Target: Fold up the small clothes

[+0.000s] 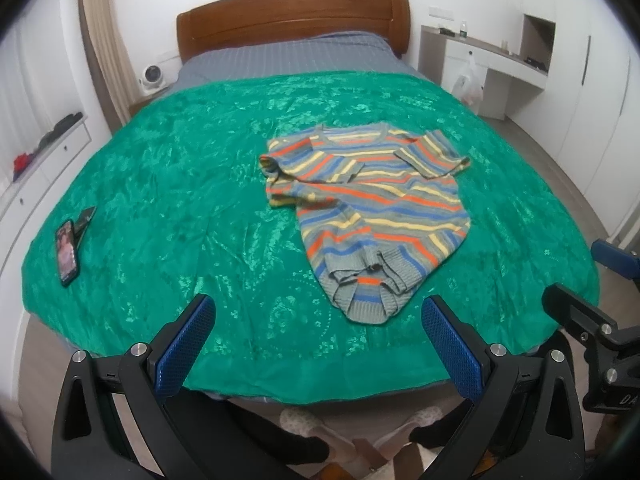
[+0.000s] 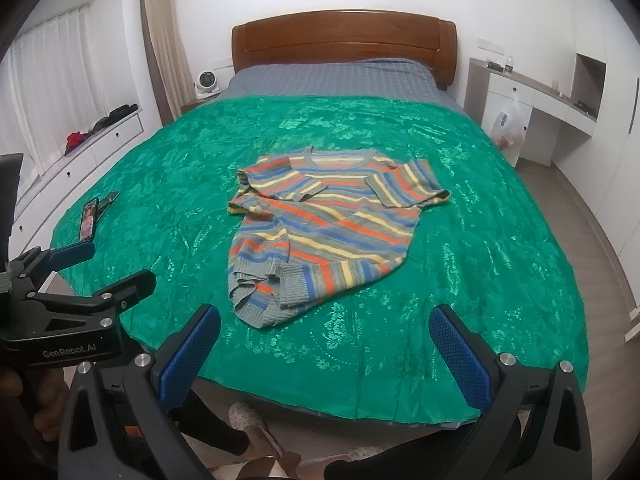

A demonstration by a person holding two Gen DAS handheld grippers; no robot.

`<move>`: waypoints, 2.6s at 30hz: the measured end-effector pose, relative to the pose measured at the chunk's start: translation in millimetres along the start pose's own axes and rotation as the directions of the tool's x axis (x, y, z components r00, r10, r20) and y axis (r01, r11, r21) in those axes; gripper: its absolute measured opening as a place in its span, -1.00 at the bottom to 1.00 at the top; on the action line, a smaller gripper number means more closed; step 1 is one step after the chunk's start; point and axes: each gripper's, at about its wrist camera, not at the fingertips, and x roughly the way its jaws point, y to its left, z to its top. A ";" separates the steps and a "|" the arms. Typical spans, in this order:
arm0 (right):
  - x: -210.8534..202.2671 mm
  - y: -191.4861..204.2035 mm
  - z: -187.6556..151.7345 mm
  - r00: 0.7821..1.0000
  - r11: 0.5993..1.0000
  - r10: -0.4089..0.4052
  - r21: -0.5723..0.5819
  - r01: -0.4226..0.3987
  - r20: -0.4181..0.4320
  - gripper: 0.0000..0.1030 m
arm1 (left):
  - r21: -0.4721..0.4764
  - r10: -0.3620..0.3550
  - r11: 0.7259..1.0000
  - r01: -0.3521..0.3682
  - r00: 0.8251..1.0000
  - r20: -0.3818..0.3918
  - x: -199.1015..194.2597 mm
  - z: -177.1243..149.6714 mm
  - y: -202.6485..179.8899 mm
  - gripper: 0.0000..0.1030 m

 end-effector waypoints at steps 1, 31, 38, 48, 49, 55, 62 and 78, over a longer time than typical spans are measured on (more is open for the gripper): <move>-0.1 0.7 0.3 1.000 1.000 0.002 -0.001 -0.002 0.001 0.99 | -0.001 -0.002 1.000 0.002 1.000 0.001 -0.4 0.0 0.1 0.99; 1.4 4.6 -2.8 1.000 1.000 0.013 -0.009 -0.013 -0.002 0.99 | 0.007 -0.002 1.000 0.002 1.000 0.000 -1.5 -3.2 -2.8 0.99; 1.9 5.4 -1.6 1.000 1.000 0.012 -0.015 -0.012 -0.009 0.99 | 0.001 -0.001 1.000 0.001 1.000 -0.005 -2.0 -2.5 -1.5 0.99; 5.2 4.0 -1.3 1.000 1.000 0.007 -0.025 -0.007 -0.012 0.99 | -0.007 0.025 1.000 -0.025 1.000 -0.014 2.5 -1.1 13.0 0.99; 5.2 0.8 -0.6 1.000 1.000 -0.004 -0.025 0.004 -0.009 0.99 | -0.025 0.035 0.999 -0.036 0.999 -0.018 4.7 -1.7 22.0 1.00; 22.5 -44.2 -0.2 0.995 0.995 -0.090 0.029 0.091 -0.048 0.99 | -0.147 0.080 0.985 -0.092 0.993 -0.086 22.2 -11.2 71.8 0.99; 102.0 -15.8 -17.9 0.982 0.994 0.048 -0.083 -0.064 -0.184 0.93 | -0.183 0.039 0.981 -0.066 0.988 -0.149 34.3 -28.3 73.8 0.99; 153.4 -49.2 -40.5 0.985 0.996 0.073 0.071 -0.062 -0.159 -0.73 | -0.165 -0.006 0.986 -0.022 0.986 -0.165 44.4 -37.6 75.7 0.99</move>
